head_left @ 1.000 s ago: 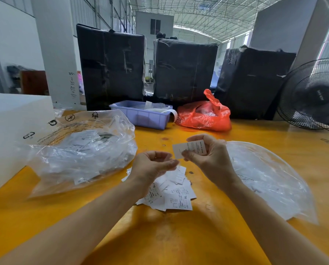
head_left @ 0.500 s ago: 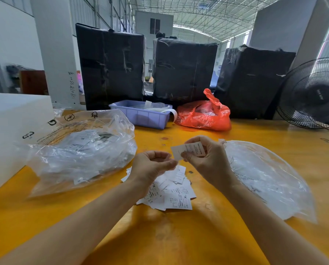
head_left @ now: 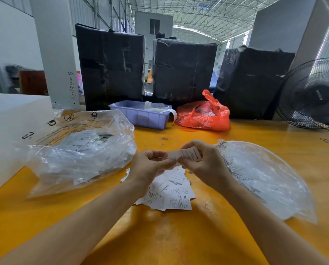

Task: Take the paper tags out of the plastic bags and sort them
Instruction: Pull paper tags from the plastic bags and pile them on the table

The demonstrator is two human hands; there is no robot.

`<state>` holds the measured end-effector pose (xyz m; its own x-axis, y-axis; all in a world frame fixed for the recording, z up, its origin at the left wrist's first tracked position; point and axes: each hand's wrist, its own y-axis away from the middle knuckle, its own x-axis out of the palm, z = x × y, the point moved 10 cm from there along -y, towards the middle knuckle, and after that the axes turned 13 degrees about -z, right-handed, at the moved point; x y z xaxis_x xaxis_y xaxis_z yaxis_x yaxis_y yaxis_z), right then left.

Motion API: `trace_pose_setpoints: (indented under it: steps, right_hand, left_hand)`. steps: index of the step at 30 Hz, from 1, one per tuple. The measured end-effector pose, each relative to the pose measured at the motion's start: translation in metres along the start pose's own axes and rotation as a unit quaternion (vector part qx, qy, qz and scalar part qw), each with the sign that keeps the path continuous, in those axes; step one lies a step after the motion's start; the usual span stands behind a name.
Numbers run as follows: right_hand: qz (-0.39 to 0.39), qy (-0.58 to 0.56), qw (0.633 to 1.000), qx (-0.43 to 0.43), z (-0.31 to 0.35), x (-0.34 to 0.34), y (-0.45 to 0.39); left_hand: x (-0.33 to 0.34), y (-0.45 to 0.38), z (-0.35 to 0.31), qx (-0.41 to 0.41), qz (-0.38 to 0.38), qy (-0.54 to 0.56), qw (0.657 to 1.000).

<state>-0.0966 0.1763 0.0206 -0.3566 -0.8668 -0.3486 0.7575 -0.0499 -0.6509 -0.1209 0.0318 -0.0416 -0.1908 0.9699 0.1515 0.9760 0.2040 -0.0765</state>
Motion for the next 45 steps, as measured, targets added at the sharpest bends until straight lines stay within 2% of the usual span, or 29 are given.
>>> trace_pose_setpoints:
  steps: [8, 15, 22, 41, 45]
  right_hand:
    - [0.112, 0.022, 0.991, 0.072, -0.017, 0.018, 0.005]
    - [0.006, 0.014, 0.998, 0.067, -0.021, -0.004, -0.005]
    - [-0.064, -0.009, 0.997, 0.047, -0.017, -0.018, -0.010]
    - [-0.075, -0.049, 0.996, 0.016, -0.002, -0.026, -0.009]
    - [-0.057, -0.019, 0.998, 0.002, -0.003, -0.021, -0.008]
  left_hand:
    - [0.004, 0.000, 0.001, 0.015, 0.025, -0.036, 0.999]
    - [0.005, 0.002, 0.000, 0.011, 0.032, -0.039, 0.999]
    - [0.003, 0.004, 0.001, -0.012, 0.031, -0.022, 0.999]
    - [0.002, 0.004, 0.002, -0.034, 0.023, -0.006, 0.999]
    - [0.002, 0.003, 0.003, -0.028, 0.021, -0.009, 0.999]
